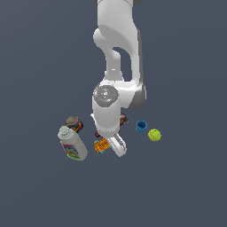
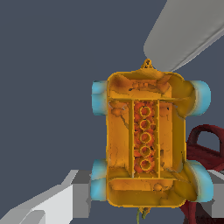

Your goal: Pick up a designated object from a clutter of objects.

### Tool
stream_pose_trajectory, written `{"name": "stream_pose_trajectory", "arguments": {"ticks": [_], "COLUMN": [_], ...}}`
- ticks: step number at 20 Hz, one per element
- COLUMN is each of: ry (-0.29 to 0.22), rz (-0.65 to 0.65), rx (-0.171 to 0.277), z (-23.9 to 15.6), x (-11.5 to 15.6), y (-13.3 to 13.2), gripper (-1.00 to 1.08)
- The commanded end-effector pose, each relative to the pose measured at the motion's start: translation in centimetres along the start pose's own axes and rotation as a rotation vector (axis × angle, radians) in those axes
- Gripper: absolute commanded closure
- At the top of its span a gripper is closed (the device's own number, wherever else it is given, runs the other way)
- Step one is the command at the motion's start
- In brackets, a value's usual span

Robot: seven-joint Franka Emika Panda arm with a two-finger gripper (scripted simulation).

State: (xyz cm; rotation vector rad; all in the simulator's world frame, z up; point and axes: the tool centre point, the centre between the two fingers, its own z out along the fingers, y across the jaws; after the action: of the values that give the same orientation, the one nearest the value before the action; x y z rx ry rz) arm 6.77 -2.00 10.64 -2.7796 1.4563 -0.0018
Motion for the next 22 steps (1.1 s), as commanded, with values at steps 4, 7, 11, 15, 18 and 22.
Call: {"name": "stream_pose_trajectory", "arguments": {"ticks": [4,7,11,15,18,22], "ry": [0.000,-0.001,-0.001,-0.001,-0.001,-0.001], "rz": [0.001,0.001,0.002,0.002,0.003,0.003], "rx": [0.001,0.001,0.000,0.000,-0.001,-0.002], "z": [-5.1,-7.9,-12.1,-16.2,-18.9,-22.2], "x": [0.9,1.4,2.1,2.9,3.4,4.0], "y": [3.1,4.9,7.4,9.8,11.4,13.2], "gripper": [1.08,1.08,1.08,1.08,1.08,1.08]}}
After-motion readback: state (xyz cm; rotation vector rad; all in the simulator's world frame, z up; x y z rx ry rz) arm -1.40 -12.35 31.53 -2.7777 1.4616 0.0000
